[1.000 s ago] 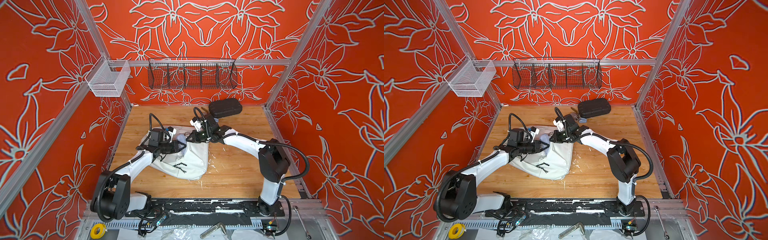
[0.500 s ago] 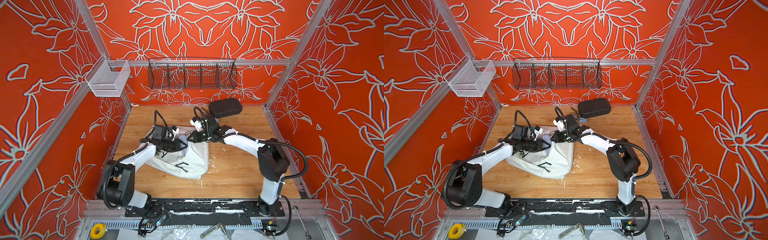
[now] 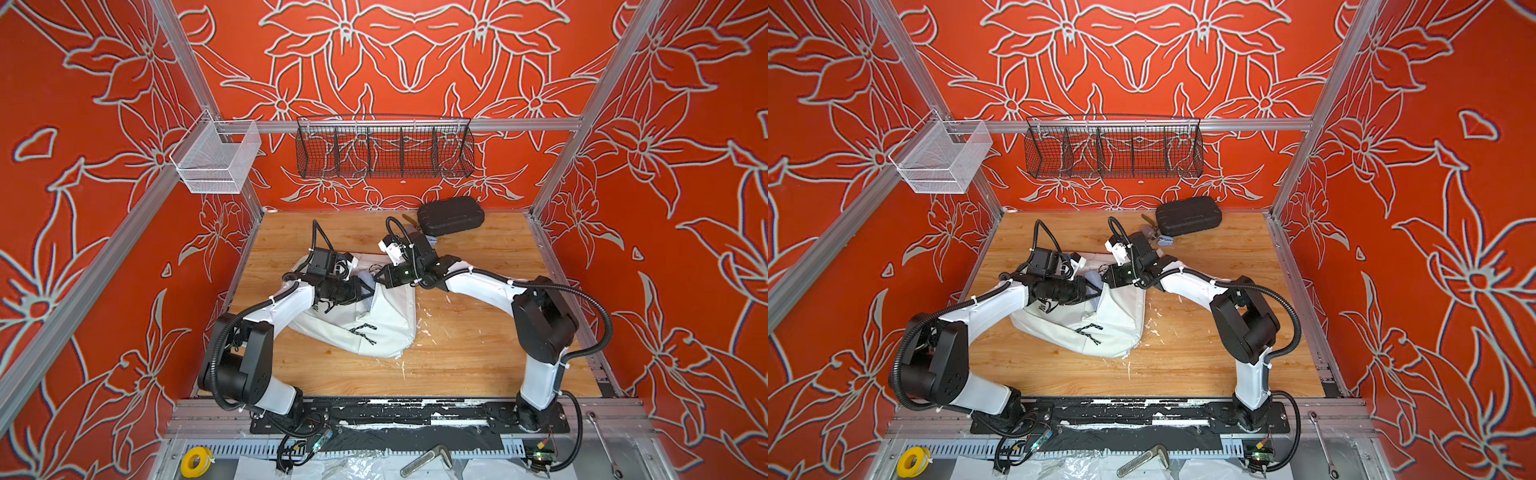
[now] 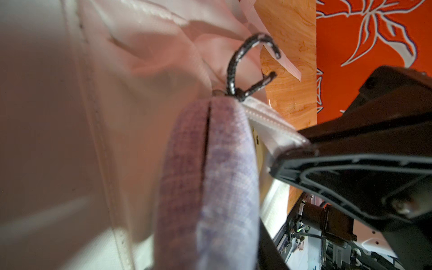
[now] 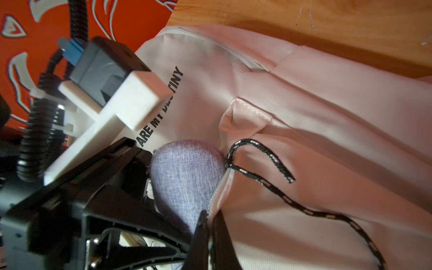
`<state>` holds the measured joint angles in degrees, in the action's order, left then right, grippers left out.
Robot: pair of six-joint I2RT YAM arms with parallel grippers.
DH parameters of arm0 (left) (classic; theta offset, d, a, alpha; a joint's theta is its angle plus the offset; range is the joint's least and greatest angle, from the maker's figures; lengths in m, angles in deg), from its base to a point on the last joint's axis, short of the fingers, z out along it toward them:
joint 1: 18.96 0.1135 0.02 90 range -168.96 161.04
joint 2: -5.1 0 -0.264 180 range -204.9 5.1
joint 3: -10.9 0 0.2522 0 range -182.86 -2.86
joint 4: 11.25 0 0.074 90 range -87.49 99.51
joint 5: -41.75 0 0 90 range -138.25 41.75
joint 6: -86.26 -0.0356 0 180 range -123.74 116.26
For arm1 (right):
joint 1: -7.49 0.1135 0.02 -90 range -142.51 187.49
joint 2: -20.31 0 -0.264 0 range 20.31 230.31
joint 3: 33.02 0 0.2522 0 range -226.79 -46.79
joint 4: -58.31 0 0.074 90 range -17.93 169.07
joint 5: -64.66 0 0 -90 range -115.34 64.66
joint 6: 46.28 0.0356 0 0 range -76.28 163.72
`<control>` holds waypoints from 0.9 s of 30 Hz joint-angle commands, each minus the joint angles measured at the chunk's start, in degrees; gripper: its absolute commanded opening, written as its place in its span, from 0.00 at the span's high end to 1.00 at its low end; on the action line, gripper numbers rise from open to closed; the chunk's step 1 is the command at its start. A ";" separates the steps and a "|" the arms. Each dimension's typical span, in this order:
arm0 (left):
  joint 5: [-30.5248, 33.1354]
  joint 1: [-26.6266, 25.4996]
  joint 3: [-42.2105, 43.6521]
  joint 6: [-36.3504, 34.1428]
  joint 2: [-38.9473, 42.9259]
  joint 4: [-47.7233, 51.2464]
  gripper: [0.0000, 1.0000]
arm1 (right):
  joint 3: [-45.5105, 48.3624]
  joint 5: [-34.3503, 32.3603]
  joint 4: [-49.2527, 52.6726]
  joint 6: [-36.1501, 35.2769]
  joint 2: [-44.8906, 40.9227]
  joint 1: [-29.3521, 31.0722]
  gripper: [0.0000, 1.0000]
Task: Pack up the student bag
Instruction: 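Push the pouch into the front pocket with right while left holds it open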
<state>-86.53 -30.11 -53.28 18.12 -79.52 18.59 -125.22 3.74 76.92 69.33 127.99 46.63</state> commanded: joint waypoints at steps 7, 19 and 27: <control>-0.33 -0.27 12.63 17.43 10.30 -25.75 0.90 | -0.05 8.76 -19.90 10.90 0.34 0.15 1.00; 1.32 -0.71 12.98 15.51 6.49 -23.39 0.34 | -7.71 16.45 -17.97 12.15 5.86 -0.41 1.00; 14.46 1.49 5.60 4.33 14.75 -4.85 0.01 | -9.60 13.05 0.90 1.22 5.87 -2.41 1.00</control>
<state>-75.93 -29.55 -44.25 27.46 -66.47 7.11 -132.39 15.80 73.42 74.92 134.75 44.79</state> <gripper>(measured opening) 0.974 0.054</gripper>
